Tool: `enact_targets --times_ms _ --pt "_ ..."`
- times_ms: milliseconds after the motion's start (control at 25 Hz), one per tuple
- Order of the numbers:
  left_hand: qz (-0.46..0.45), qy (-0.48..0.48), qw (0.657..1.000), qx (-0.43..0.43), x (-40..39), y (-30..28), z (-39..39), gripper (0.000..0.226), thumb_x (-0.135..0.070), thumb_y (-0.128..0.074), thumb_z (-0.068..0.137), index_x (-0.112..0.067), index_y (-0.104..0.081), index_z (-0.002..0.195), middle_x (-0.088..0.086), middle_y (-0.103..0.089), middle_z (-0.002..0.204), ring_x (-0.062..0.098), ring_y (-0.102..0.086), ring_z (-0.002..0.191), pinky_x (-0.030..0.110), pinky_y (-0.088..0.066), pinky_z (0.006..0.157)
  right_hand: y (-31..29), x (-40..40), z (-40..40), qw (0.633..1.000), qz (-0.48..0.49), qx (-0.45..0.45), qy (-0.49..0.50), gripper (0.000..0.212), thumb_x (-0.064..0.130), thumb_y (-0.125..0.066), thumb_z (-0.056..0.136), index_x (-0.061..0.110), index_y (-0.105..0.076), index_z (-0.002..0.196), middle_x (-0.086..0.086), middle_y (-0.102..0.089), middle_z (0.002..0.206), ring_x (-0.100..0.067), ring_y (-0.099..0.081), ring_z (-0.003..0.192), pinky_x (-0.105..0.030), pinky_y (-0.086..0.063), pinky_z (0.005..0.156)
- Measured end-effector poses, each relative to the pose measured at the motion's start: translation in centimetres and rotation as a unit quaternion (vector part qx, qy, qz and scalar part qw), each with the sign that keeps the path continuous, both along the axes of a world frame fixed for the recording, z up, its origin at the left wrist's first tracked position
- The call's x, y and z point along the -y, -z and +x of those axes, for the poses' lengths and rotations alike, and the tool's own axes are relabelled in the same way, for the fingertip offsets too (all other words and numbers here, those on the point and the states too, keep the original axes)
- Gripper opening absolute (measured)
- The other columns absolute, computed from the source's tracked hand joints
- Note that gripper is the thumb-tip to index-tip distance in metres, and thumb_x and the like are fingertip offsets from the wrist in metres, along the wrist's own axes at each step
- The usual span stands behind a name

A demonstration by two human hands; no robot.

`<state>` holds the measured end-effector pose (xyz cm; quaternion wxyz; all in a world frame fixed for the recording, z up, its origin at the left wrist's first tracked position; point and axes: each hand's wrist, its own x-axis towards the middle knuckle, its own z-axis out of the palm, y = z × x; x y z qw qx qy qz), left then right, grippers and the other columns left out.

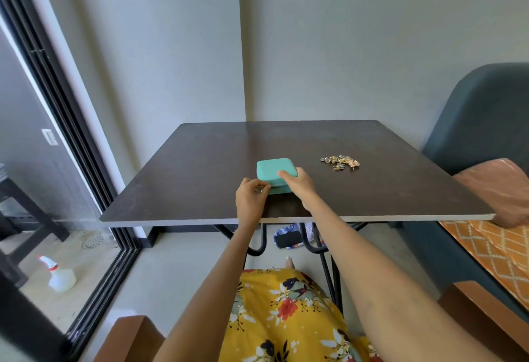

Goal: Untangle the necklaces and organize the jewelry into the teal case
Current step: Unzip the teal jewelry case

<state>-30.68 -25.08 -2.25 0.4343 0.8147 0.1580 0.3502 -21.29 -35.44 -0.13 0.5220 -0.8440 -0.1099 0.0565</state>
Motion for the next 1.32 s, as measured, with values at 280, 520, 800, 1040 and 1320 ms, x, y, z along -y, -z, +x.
enact_targets --times_ms 280,520,800,1040,1320 --pt "-0.128 0.071 0.986 -0.081 -1.4 -1.1 0.2 0.006 -0.015 -0.065 0.084 -0.009 -0.067 0.085 0.007 -0.069 0.096 0.012 -0.061 0.084 0.020 -0.052 0.070 0.3 0.3 -0.1 1.000 0.015 0.017 0.003 0.057 0.046 -0.060 0.086 0.014 -0.047 0.131 -0.007 -0.056 0.124 -0.020 -0.052 0.109 -0.035 -0.048 0.087" --pt "-0.104 0.074 0.989 -0.076 -1.5 -1.1 -0.2 0.018 -0.018 -0.067 0.086 -0.006 -0.072 0.097 0.009 -0.070 0.102 0.011 -0.061 0.083 0.022 -0.054 0.075 0.7 0.3 0.1 0.999 -0.009 0.041 0.011 0.058 0.050 -0.059 0.084 0.015 -0.049 0.129 -0.006 -0.057 0.121 -0.019 -0.053 0.105 -0.034 -0.050 0.085" --pt "0.214 0.018 0.974 -0.068 -1.4 0.0 -1.4 0.024 -0.026 -0.061 0.090 -0.014 -0.072 0.107 0.007 -0.071 0.094 0.019 -0.057 0.083 0.027 -0.045 0.065 1.0 0.6 0.4 0.999 -0.025 0.041 0.001 0.061 0.056 -0.058 0.083 0.016 -0.048 0.128 -0.006 -0.056 0.120 -0.020 -0.053 0.107 -0.040 -0.051 0.090" --pt "0.055 -0.006 0.998 -0.026 -0.4 -0.5 -0.8 0.017 -0.021 -0.064 0.088 -0.008 -0.071 0.097 0.008 -0.070 0.095 0.015 -0.060 0.083 0.027 -0.051 0.074 1.1 0.6 0.3 0.998 -0.021 0.056 -0.001 0.059 0.056 -0.057 0.083 0.016 -0.050 0.127 -0.006 -0.057 0.119 -0.019 -0.053 0.105 -0.035 -0.050 0.085" --pt "0.029 0.002 0.999 -0.024 -0.9 -0.2 -0.8 0.019 -0.007 -0.062 0.087 -0.009 -0.067 0.105 0.008 -0.069 0.099 0.011 -0.059 0.082 0.021 -0.050 0.076 1.5 1.2 0.4 0.994 -0.047 0.098 -0.028 0.063 0.060 -0.049 0.087 0.019 -0.044 0.135 -0.006 -0.055 0.127 -0.022 -0.050 0.115 -0.041 -0.048 0.093"
